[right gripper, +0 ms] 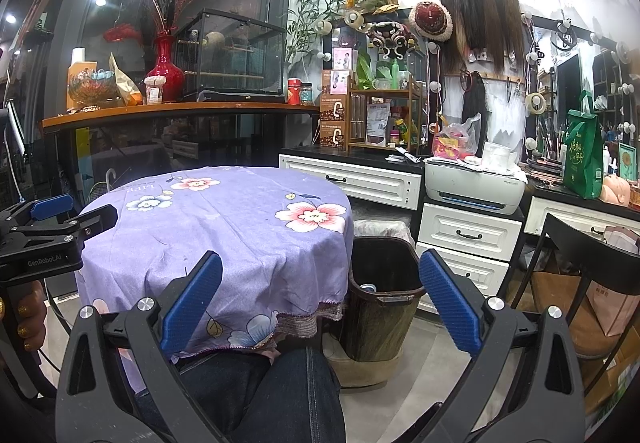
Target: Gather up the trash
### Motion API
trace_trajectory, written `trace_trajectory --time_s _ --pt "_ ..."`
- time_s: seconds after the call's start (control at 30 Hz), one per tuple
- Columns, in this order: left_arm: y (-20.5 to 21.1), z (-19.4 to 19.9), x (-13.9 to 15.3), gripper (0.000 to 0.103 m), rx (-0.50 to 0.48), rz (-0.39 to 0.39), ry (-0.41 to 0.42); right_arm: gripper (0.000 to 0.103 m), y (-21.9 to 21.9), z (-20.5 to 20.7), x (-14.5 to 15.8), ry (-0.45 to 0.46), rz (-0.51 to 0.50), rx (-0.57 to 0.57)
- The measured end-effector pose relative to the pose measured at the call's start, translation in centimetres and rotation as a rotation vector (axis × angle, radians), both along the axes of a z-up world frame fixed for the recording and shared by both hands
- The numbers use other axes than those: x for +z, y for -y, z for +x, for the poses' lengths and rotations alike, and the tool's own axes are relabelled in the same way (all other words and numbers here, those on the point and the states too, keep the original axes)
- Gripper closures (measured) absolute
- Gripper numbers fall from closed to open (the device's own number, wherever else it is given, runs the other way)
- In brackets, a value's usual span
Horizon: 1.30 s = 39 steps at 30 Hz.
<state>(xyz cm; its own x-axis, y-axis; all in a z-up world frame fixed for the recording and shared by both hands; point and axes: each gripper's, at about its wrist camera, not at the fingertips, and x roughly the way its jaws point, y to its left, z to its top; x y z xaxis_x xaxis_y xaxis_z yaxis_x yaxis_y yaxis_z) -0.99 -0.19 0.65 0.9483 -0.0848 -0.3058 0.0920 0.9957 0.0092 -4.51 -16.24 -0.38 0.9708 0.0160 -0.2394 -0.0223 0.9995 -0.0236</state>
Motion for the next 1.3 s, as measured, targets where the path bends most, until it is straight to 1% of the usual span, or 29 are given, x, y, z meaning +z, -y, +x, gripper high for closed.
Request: trace_trajectory --time_s 1.3 --pt "-0.1 0.13 0.14 0.005 0.008 0.005 -0.001 0.006 0.05 0.23 0.12 -0.004 0.0 0.002"
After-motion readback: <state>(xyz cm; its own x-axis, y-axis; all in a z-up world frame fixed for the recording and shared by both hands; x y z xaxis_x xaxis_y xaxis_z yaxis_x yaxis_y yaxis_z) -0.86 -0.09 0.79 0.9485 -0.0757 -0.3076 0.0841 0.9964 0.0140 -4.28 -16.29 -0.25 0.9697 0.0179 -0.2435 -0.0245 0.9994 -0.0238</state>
